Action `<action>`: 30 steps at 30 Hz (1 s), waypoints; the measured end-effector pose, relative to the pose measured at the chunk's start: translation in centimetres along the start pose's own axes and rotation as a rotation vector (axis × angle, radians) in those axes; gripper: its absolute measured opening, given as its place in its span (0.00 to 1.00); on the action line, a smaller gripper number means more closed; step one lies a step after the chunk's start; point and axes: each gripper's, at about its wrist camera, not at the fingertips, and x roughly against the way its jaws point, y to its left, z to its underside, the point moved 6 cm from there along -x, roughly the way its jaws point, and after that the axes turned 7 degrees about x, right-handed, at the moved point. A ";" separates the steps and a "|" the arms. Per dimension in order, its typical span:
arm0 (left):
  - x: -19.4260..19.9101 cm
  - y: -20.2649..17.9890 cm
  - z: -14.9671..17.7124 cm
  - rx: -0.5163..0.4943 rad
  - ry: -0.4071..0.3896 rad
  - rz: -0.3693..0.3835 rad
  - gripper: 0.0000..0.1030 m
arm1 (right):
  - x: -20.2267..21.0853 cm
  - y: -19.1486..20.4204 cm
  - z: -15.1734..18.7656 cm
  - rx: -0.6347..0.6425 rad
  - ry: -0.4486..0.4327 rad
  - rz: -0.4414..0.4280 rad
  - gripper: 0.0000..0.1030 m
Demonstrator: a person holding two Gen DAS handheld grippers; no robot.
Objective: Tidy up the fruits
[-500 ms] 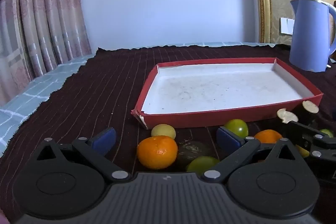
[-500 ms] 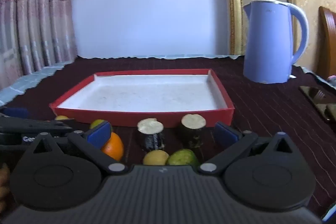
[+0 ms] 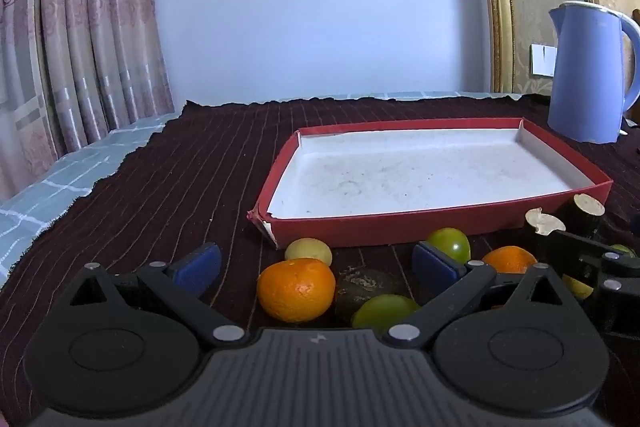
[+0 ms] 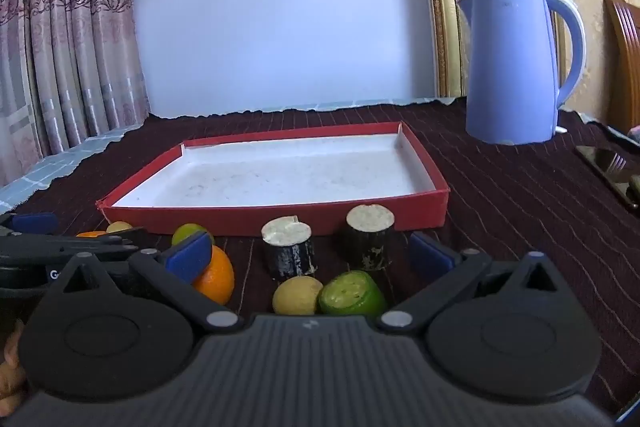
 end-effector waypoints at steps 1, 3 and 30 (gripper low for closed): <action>0.1 -0.1 0.0 -0.002 -0.002 0.001 1.00 | 0.0 -0.3 -0.1 0.002 0.000 -0.002 1.00; 0.1 -0.2 0.1 -0.005 -0.005 0.001 1.00 | -0.2 -0.2 0.1 0.005 0.000 0.000 1.00; -0.3 0.2 0.4 0.021 0.019 0.040 1.00 | -0.6 0.3 0.5 0.013 -0.001 0.026 1.00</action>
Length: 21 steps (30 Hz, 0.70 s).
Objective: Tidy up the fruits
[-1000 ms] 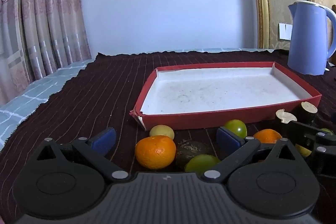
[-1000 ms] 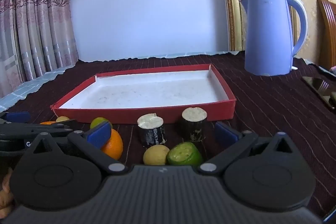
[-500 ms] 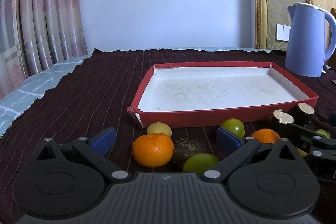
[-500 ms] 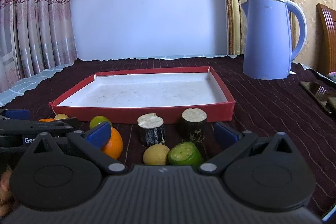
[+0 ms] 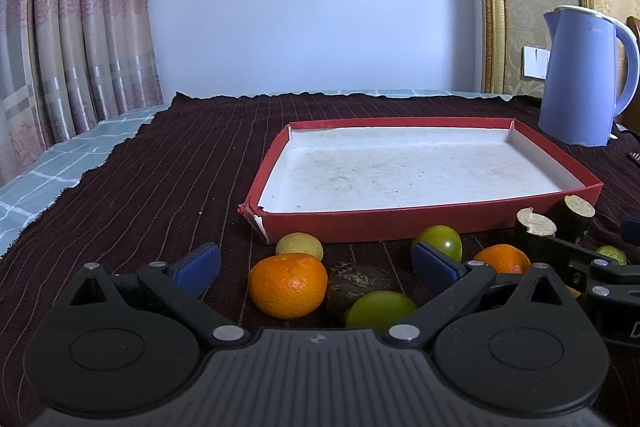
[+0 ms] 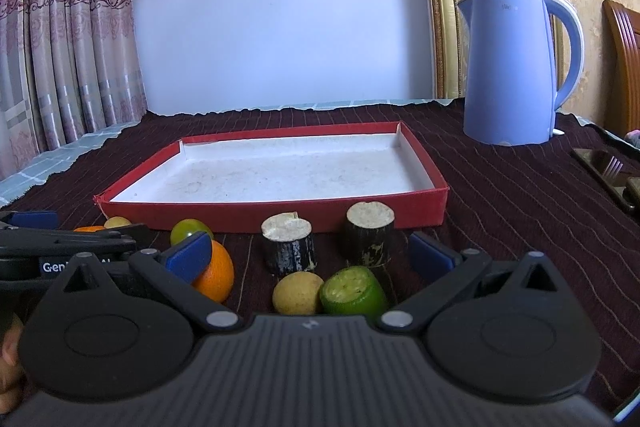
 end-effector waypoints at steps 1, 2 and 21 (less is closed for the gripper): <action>0.0 0.0 0.0 -0.001 0.000 0.000 1.00 | 0.0 0.0 0.0 0.000 0.000 -0.001 1.00; 0.0 0.0 0.0 -0.001 0.001 0.000 1.00 | 0.0 0.0 0.0 0.000 -0.001 -0.001 1.00; -0.5 -0.3 0.2 -0.010 0.023 0.005 1.00 | 0.0 -0.5 0.3 -0.047 -0.002 0.001 1.00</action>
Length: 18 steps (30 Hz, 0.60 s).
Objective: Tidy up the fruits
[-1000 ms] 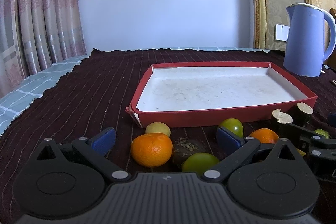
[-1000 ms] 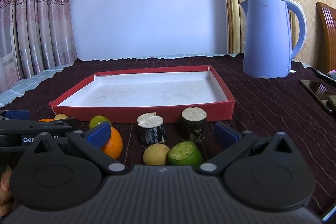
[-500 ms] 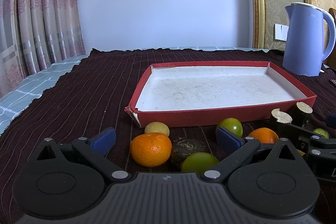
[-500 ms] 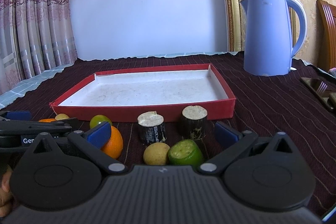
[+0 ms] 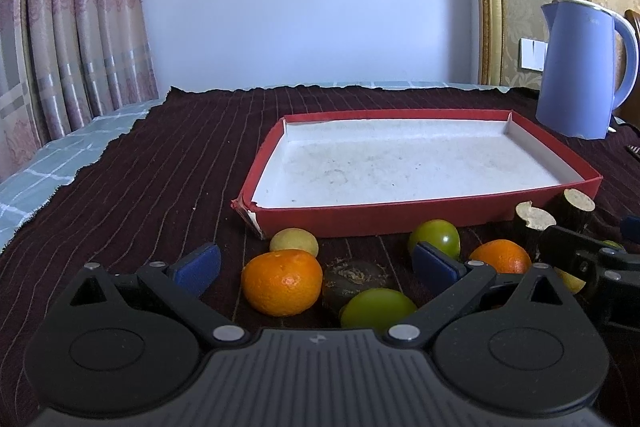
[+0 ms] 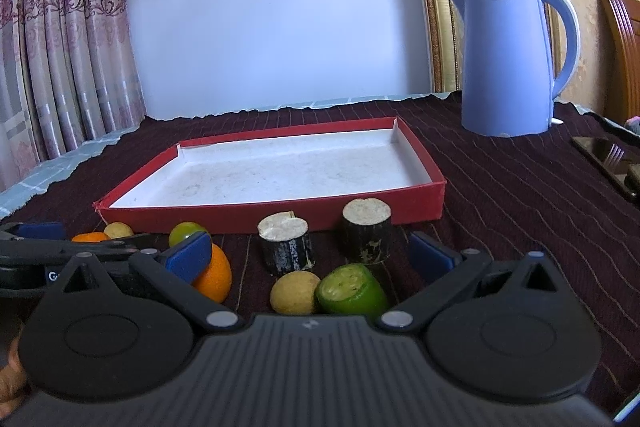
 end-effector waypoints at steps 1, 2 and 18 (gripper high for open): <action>0.0 0.0 0.0 -0.002 0.001 -0.003 1.00 | 0.0 0.0 0.0 -0.003 -0.001 0.002 1.00; 0.0 0.0 0.0 -0.004 0.003 -0.004 1.00 | 0.0 0.0 0.0 -0.003 0.000 0.001 1.00; -0.1 0.0 0.1 0.000 0.004 -0.015 1.00 | 0.1 -0.1 0.0 -0.002 -0.004 -0.002 1.00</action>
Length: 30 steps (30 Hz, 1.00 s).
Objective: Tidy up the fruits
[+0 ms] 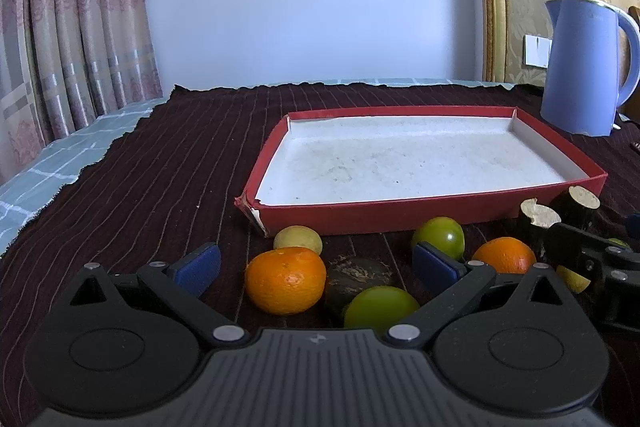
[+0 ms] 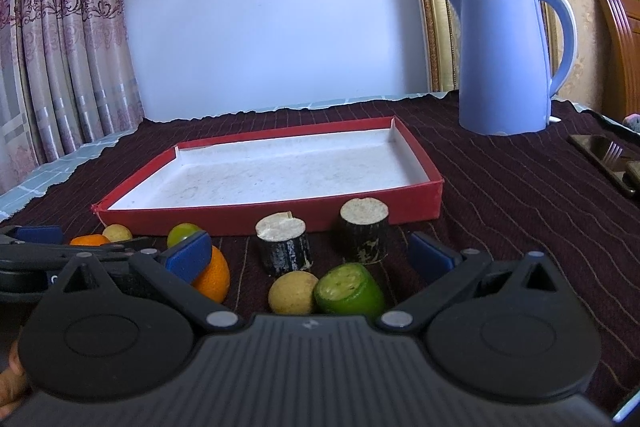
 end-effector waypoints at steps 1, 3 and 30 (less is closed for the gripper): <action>0.0 0.0 0.0 0.000 -0.003 -0.001 1.00 | 0.1 0.0 0.0 -0.002 -0.005 0.000 1.00; 0.2 0.2 0.1 0.001 -0.011 -0.007 1.00 | 0.3 -0.1 0.0 -0.005 -0.019 0.010 1.00; 4.4 1.3 2.4 -0.105 -0.057 0.096 1.00 | 3.8 -1.5 1.6 0.122 0.025 -0.090 0.90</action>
